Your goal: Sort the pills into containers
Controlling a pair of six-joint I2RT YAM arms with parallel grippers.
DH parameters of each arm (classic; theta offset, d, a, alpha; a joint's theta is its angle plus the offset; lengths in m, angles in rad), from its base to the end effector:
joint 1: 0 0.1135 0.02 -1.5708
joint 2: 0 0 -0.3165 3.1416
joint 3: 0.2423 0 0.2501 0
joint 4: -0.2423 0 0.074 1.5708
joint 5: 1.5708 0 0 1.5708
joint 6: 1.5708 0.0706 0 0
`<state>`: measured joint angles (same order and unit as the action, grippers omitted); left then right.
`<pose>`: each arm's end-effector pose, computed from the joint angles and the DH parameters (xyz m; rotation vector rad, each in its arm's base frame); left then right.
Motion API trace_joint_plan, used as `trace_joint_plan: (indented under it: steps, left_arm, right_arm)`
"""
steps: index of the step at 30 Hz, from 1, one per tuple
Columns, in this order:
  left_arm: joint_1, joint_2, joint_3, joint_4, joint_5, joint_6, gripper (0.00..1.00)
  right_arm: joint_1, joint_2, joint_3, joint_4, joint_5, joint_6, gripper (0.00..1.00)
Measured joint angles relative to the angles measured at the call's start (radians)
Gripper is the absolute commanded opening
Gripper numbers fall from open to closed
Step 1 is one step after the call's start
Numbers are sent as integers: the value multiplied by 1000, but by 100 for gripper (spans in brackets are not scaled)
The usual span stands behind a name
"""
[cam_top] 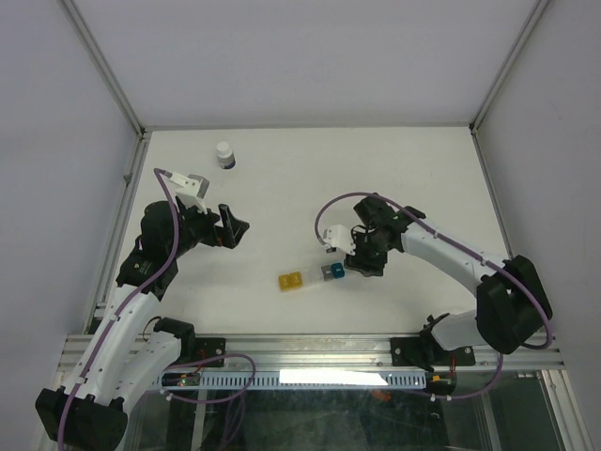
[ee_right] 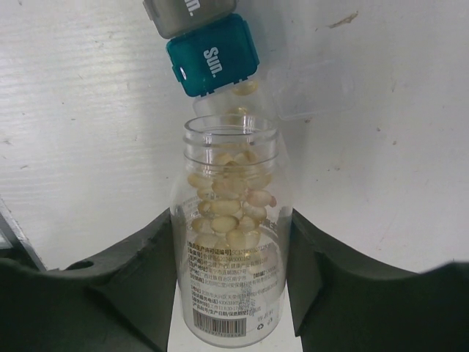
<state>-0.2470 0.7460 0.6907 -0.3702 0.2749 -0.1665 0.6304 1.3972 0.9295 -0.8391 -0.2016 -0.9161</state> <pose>0.1530 -0.0583 0.3162 0.2602 2.0031 -0.5386 0.1908 0.1567 0.2311 -2.0133 2.0082 0.2309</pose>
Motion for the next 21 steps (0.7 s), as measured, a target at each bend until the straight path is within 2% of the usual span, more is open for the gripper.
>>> trace_joint_plan:
  steps: [8,13,17,19,21]
  left_arm:
    - [0,30,0,20,47,4,99]
    - [0,87,0,55,100,-42,99]
    - [0,151,-9,134,132,-157,99]
    - [0,181,-21,172,145,-217,99]
    - [0,201,-29,190,147,-259,99]
  right_arm:
    - [-113,-106,-6,49,-238,47,0]
    - [-201,-213,10,194,-421,147,0]
    - [-265,-267,11,418,-599,314,0]
    - [-294,-282,-14,637,-706,485,0]
    - [-309,-300,-76,949,-787,714,0]
